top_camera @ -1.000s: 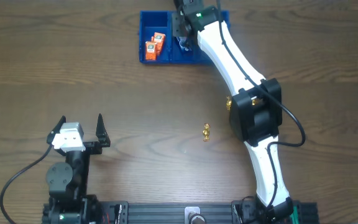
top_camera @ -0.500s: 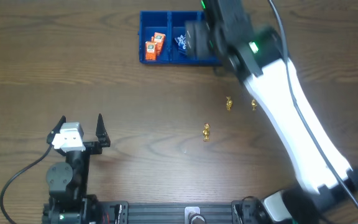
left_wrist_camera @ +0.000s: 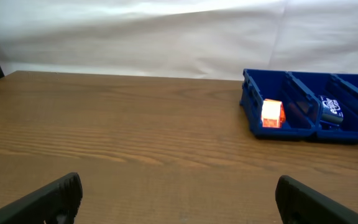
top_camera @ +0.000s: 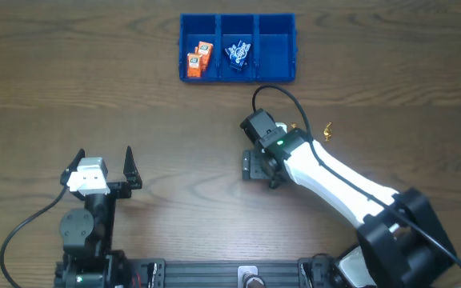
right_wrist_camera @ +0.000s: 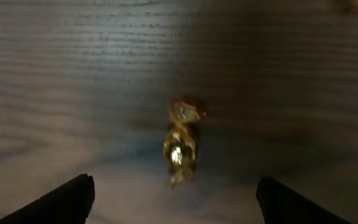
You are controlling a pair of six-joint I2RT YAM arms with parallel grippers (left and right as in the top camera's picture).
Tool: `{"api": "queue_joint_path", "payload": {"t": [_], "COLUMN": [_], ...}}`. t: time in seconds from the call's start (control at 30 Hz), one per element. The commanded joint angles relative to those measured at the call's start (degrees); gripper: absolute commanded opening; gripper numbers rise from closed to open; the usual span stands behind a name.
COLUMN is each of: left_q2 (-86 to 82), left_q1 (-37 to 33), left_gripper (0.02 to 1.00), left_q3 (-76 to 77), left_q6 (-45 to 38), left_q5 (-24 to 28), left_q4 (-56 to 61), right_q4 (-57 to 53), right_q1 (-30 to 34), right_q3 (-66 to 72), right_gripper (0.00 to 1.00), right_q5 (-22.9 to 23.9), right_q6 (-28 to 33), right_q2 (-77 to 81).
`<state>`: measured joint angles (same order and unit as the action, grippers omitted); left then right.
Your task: Sort Candies Into Trays
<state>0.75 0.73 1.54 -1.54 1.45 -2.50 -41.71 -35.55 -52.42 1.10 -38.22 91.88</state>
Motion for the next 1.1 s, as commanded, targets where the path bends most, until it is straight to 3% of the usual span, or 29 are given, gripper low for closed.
{"api": "queue_joint_path", "payload": {"t": [0.03,0.2,0.3,0.4,0.57,0.93,1.1], "left_q2": [-0.3,-0.3,-0.3,-0.3,-0.3,-0.3,-0.3], "left_q1": [-0.3,-0.3,-0.3,-0.3,-0.3,-0.3,-0.3], "left_gripper": [0.998,0.998,0.998,0.998,0.998,0.998,0.998], "left_q3": [-1.3,-1.3,-1.3,-1.3,-1.3,-1.3,-1.3], "left_q6": [-0.2,-0.2,-0.2,-0.2,-0.2,-0.2,-0.2], "left_q5": [-0.3,-0.3,-0.3,-0.4,-0.3,-0.3,-0.3], "left_q4": [-2.0,-2.0,-2.0,-2.0,-2.0,-2.0,-2.0], "right_q4": [2.3,3.4,3.5,3.8,4.0,2.3,-12.2], "right_q1": [0.3,0.3,0.3,0.3,0.3,0.4,9.4], "right_q3": [0.3,0.3,0.3,0.3,0.3,-1.6,-27.2], "right_gripper": [0.862,0.814,0.722,0.603,0.310,0.187,0.183], "right_q5": [1.8,2.8,2.9,3.3,3.3,3.3,6.4], "right_q6": [-0.7,-0.5,-0.5,-0.5,-0.6,-0.4,11.2], "right_q2": [4.4,6.3,6.7,7.6,7.6,1.0,-1.4]}}
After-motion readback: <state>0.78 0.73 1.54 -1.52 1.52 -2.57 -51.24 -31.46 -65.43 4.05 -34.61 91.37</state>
